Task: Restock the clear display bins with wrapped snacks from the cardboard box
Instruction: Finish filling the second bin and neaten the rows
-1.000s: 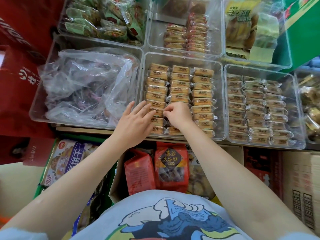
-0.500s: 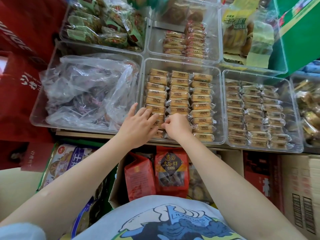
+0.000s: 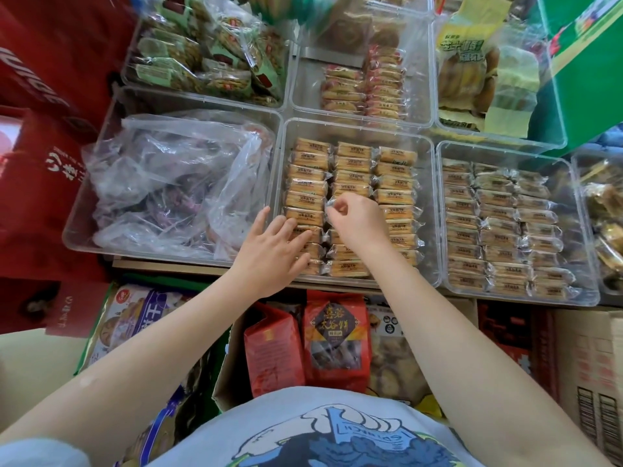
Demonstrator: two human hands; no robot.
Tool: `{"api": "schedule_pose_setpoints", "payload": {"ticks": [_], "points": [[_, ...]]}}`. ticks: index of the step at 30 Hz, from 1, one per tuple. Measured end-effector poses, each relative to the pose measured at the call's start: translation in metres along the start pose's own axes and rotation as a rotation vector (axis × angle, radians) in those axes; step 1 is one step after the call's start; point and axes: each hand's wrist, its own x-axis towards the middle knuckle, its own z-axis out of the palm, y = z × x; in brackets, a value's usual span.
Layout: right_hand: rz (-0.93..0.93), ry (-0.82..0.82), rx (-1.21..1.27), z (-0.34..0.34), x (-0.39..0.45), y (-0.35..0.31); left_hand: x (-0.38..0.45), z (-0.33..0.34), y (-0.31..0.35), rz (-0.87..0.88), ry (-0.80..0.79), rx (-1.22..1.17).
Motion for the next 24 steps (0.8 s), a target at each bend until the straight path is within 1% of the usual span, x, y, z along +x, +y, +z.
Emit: {"api": "schedule_pose_setpoints", "payload": {"ticks": [3,5,7,11,13,16,18,22,24], "points": [[0.029,-0.138,-0.18,0.011,0.009,-0.01,0.0,-0.002,0.003,-0.007,-0.013,0.008],[0.055,-0.17,-0.234,0.019,0.014,-0.011,0.001,-0.002,0.003,-0.011,-0.023,0.017],[0.072,-0.19,-0.125,0.021,0.019,-0.007,0.001,-0.001,0.003,-0.004,-0.014,0.027],[0.154,-0.214,0.234,0.012,0.019,0.004,0.001,0.003,0.005,0.001,-0.016,0.03],[0.166,-0.217,0.269,0.009,0.018,0.005,0.001,0.003,0.009,-0.005,-0.003,0.029],[0.125,-0.214,0.136,0.012,0.018,-0.003,0.002,0.004,0.014,0.003,0.081,0.005],[0.111,-0.215,0.033,0.014,0.018,-0.008,0.006,0.004,0.014,0.002,0.099,-0.025],[0.088,-0.243,-0.027,0.013,0.018,-0.006,0.01,-0.004,0.011,0.001,-0.052,-0.058],[0.061,-0.168,0.022,0.011,0.014,0.002,0.009,-0.004,0.007,0.004,-0.095,-0.028]]}}
